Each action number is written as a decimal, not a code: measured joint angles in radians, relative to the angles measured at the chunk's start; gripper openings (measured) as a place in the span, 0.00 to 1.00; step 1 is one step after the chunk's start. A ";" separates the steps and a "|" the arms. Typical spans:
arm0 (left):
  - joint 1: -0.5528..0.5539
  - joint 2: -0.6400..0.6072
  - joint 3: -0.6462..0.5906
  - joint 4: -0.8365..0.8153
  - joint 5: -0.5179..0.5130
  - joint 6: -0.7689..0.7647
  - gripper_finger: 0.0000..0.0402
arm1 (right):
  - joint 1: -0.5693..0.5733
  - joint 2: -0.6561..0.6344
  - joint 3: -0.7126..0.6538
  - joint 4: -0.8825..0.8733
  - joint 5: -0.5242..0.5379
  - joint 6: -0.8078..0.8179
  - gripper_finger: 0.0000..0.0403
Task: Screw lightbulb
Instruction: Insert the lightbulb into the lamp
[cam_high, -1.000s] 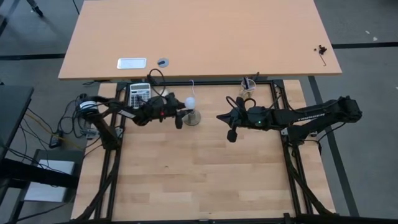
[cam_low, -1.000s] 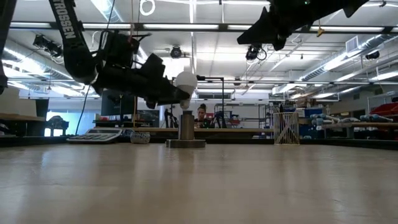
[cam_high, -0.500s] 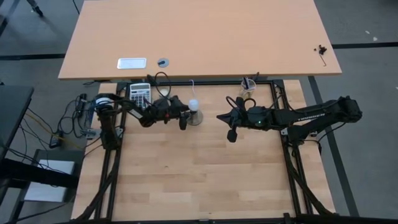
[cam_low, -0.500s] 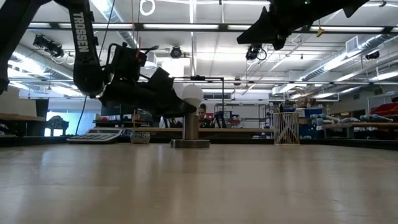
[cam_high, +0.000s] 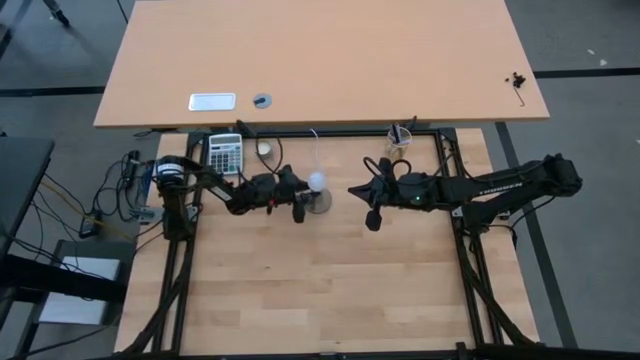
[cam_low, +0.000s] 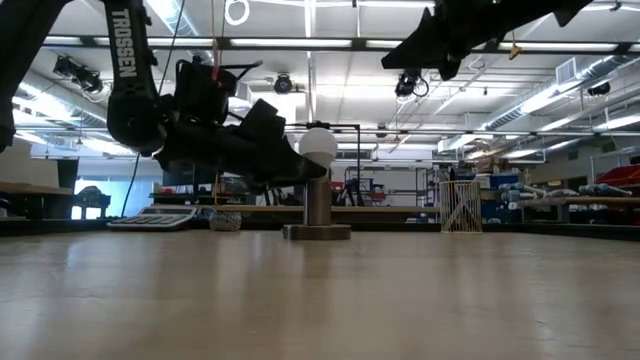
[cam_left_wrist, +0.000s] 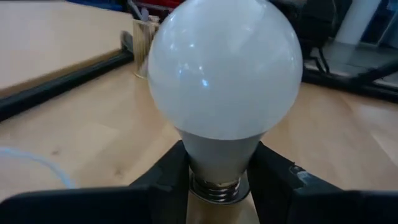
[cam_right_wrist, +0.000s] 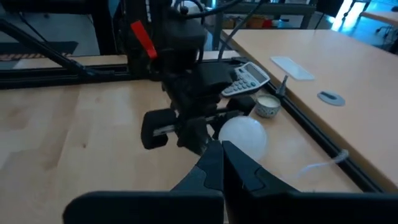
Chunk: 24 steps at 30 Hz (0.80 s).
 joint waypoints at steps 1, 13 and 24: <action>-0.002 -0.001 -0.001 0.000 -0.002 0.010 0.31 | 0.003 0.001 0.000 0.008 0.000 0.010 0.01; -0.004 0.000 0.000 0.002 -0.077 0.073 0.31 | 0.015 0.122 0.000 0.219 0.000 0.018 0.01; -0.020 0.001 0.000 0.000 -0.098 0.122 0.31 | -0.060 0.398 0.203 0.262 0.025 0.136 0.01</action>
